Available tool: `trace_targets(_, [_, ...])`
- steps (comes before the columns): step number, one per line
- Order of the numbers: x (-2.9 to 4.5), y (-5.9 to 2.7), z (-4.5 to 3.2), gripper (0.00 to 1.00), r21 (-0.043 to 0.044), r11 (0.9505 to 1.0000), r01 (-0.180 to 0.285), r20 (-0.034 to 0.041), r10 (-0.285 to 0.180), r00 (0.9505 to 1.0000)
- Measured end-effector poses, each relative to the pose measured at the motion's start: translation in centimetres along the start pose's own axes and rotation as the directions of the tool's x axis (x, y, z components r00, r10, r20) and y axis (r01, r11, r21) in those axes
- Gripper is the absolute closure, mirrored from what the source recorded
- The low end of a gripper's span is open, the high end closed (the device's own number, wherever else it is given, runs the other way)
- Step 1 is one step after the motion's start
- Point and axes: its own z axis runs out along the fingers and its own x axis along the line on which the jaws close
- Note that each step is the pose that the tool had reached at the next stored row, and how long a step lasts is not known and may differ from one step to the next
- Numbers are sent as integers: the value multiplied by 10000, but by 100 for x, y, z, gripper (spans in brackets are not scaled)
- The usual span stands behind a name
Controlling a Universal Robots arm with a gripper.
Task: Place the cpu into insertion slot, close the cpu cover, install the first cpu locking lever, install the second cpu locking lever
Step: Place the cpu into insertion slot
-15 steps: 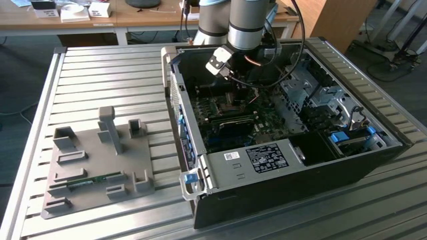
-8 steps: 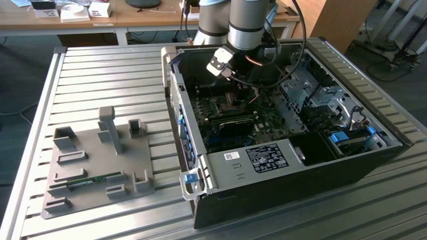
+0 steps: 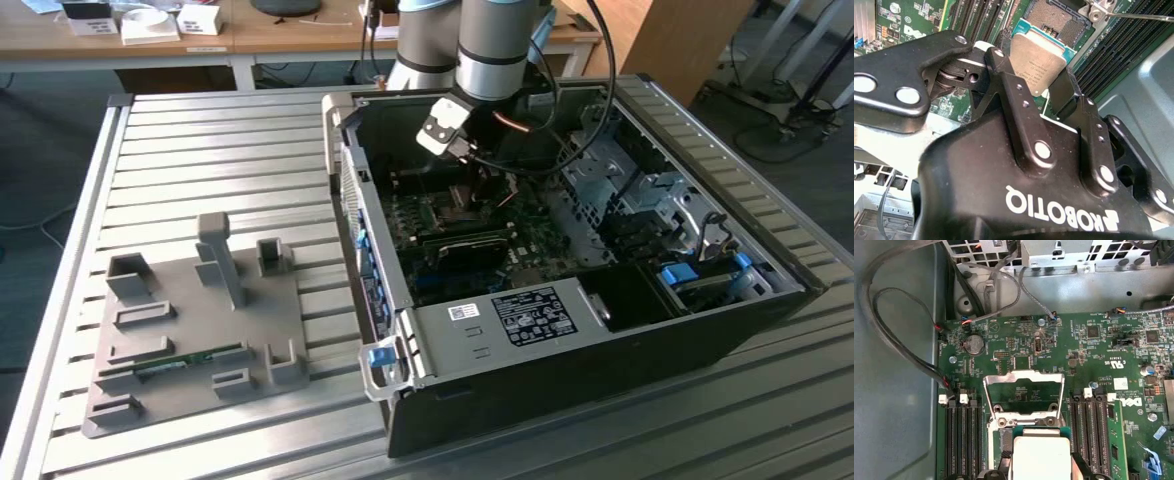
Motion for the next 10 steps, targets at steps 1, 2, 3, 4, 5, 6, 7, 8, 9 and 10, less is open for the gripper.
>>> trace_targets(1, [-1, -10, 0, 46, 0, 10000, 1, -1, -1, 10000])
trace_targets(2, [-2, -25, 0, 46, 0, 10000, -1, -1, 1, 10000])
trace_targets(3, [-2, -36, 0, 46, 1, 10000, -2, 0, 2, 10000])
trace_targets(4, [-2, -42, 2, 46, 1, 10000, -2, -1, 2, 10000])
trace_targets(5, [-2, -44, 4, 46, 3, 10000, -2, -1, 2, 10000])
trace_targets(6, [-2, -45, 8, 46, 9, 10000, -1, -1, 1, 10000])
trace_targets(7, [-2, -46, 13, 46, 21, 10000, 0, -1, 0, 10000])
trace_targets(8, [-2, -46, 20, 46, 39, 10000, -1, -2, 1, 10000])
trace_targets(9, [-2, -47, 26, 46, 60, 10000, -1, -3, 1, 10000])
trace_targets(10, [-2, -48, 31, 46, 78, 10000, -2, -2, 2, 10000])
